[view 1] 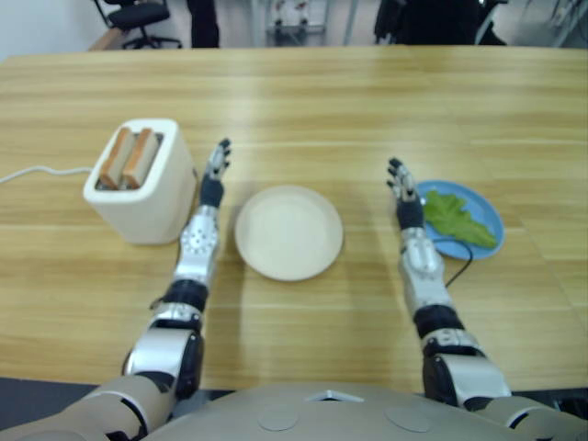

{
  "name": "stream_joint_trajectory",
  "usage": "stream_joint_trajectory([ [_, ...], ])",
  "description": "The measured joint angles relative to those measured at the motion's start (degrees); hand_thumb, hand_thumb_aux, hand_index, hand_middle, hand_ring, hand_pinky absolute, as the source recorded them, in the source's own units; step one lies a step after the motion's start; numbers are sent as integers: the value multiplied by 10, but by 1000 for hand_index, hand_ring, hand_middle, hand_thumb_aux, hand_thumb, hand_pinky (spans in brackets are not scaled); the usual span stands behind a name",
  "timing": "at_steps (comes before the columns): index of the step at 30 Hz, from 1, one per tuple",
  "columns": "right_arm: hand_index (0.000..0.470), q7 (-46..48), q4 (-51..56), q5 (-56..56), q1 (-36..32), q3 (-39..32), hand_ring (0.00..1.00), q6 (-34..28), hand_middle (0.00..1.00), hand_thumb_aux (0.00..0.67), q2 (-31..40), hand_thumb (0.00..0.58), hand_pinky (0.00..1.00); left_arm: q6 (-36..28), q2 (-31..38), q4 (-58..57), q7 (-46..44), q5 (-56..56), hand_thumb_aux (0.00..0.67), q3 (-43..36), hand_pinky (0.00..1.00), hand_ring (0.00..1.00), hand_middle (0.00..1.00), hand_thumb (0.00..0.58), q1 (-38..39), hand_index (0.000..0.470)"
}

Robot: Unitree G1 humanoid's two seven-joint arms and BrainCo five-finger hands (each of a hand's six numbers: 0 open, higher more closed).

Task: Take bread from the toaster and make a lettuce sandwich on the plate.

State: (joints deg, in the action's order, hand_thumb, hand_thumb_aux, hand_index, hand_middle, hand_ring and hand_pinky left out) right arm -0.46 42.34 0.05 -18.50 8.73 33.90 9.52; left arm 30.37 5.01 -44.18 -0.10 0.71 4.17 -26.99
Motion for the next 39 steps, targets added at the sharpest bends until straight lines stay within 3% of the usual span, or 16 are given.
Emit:
stream_joint_trajectory([
  [9,0,0,0,0,0,0,0,-3,0,0,-1,0,0,-1,0,-5,-1,3,0,-3,0,0,0,0,0,0],
  [12,0,1,0,0,0,0,0,-4,0,0,0,0,0,-14,1,75,-13,11,0,-18,0,0,0,0,28,0],
  [14,0,1,-4,0,2,-1,0,-5,0,0,-2,0,0,-82,11,288,-39,-8,0,-31,0,0,0,0,90,0],
  [16,0,1,-4,0,4,0,0,-7,0,0,-2,0,0,-151,54,486,-57,-31,0,-23,0,0,0,0,104,0],
  [17,0,1,-4,0,5,1,0,-7,0,0,-2,0,0,-194,98,602,-63,-55,0,8,0,0,0,0,91,0],
  [20,0,0,-4,0,5,0,0,-7,0,0,-4,0,0,-286,222,745,-80,-98,0,124,0,0,0,0,71,0],
  [22,0,-2,-4,0,7,1,0,-7,0,0,-4,0,0,-317,274,750,-84,-72,0,167,0,0,0,0,79,0],
  [25,0,-2,-3,0,5,-1,0,-7,0,0,-13,0,0,-366,399,663,-55,126,0,169,0,0,0,0,143,0],
  [27,0,-2,-3,0,6,0,0,-7,0,0,-13,0,0,-402,436,585,-36,216,0,152,0,0,0,0,161,0],
  [33,0,1,-3,0,5,0,0,-8,0,0,-13,0,0,-454,449,389,-15,331,0,57,0,0,0,0,157,0],
  [39,0,3,-4,0,7,0,0,-9,0,0,-9,0,0,-487,449,326,-7,379,0,7,0,0,0,0,129,0],
])
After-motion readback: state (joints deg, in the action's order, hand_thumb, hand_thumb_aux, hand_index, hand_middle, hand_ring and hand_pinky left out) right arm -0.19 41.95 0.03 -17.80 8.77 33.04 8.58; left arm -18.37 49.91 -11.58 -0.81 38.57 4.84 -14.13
